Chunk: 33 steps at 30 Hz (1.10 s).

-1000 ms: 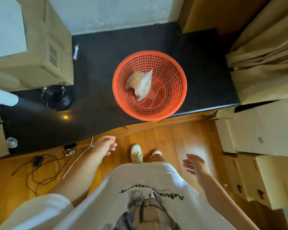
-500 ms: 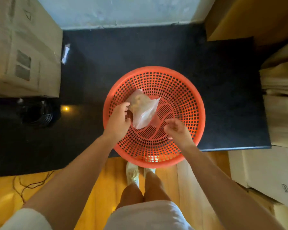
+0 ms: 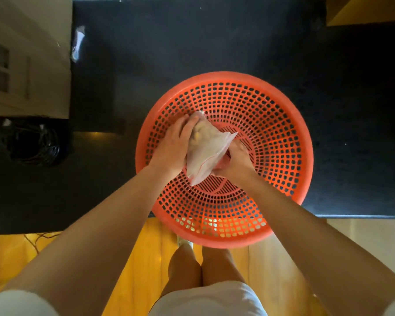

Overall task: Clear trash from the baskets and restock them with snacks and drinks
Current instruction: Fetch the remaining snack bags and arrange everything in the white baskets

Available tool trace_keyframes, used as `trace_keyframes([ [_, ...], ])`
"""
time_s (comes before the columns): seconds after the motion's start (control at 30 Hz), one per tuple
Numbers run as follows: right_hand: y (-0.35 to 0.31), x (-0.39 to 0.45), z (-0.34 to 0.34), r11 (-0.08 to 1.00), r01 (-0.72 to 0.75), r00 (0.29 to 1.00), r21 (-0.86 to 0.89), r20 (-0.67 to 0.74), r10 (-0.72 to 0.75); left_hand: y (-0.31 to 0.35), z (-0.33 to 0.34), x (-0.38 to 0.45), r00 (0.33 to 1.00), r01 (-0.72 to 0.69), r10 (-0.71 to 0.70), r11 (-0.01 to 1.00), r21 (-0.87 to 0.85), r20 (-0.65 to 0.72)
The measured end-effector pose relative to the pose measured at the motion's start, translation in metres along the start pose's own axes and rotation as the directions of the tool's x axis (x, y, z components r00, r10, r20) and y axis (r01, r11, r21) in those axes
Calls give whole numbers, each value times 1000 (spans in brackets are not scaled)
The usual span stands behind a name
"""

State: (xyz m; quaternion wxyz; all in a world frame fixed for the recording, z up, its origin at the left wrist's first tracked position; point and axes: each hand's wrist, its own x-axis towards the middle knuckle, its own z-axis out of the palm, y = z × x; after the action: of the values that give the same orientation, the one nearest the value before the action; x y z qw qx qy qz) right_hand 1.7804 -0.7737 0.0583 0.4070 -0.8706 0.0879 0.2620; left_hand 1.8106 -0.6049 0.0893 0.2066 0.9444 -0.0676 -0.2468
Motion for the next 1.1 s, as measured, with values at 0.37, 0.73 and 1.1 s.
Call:
trace_keyframes([
  [0.37, -7, -41, -20, 978, 2, 997, 209, -81, 15, 5, -6, -7, 987, -111, 80, 965, -236, -141],
  [0.73, -32, -161, -48, 720, -62, 969, 691, -131, 209, 12, -44, -82, 992, 50, -117, 669, -742, -39],
  [1.1, -79, -343, 26, 289, 266, 732, 920, -388, 561, 26, -100, -198, 892, 315, 299, 129, -940, 340],
])
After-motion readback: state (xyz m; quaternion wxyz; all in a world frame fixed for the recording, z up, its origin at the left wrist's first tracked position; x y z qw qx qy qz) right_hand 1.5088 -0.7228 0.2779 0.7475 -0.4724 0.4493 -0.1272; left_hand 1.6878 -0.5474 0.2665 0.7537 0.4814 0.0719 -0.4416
